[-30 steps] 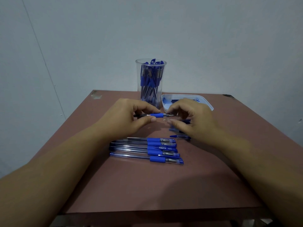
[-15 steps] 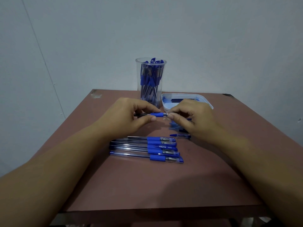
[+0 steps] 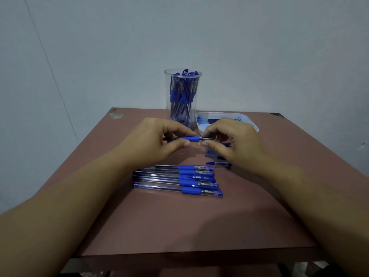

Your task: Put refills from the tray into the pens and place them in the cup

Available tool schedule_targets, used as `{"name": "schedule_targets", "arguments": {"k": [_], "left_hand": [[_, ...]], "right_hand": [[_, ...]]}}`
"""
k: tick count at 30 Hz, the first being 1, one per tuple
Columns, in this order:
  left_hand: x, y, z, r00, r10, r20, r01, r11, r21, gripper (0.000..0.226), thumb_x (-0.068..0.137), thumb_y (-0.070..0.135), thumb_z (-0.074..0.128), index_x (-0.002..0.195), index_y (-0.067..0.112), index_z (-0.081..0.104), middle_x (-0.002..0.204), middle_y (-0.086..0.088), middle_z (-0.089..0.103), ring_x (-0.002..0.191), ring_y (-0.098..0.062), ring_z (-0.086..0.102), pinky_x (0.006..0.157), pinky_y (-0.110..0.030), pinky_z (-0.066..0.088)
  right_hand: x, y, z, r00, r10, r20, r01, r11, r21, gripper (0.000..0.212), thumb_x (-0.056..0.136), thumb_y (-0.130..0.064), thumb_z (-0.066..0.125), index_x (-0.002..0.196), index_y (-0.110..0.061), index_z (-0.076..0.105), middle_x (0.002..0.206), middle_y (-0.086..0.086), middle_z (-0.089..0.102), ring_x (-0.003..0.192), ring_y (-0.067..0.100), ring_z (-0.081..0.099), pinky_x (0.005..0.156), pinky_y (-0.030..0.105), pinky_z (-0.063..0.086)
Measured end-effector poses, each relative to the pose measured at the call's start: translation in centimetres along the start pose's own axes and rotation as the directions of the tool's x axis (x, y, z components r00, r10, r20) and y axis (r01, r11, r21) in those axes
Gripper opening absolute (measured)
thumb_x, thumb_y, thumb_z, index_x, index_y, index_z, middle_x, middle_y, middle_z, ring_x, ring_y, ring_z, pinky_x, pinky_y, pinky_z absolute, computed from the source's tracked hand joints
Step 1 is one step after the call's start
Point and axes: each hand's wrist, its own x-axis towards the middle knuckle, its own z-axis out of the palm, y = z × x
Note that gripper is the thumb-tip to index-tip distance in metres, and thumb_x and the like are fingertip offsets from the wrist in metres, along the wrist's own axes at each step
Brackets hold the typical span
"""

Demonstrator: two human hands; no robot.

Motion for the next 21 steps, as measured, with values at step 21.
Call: {"name": "schedule_targets", "arguments": {"k": [21], "left_hand": [[0.1,-0.7,-0.2,0.999,-0.053,0.010,0.054,0.998,-0.015,0.028,0.083,0.030,0.075,0.097,0.052,0.066,0.081,0.014,0.072,0.071,-0.009,0.063,0.066,-0.025,0.053]], "right_hand": [[-0.9,-0.3,-2.9,0.836,0.291,0.466,-0.274,0.956,-0.105,0.009,0.080,-0.033,0.073,0.084,-0.039,0.067,0.093,-0.014,0.052,0.084,-0.002,0.053,0.070,0.012,0.040]]}}
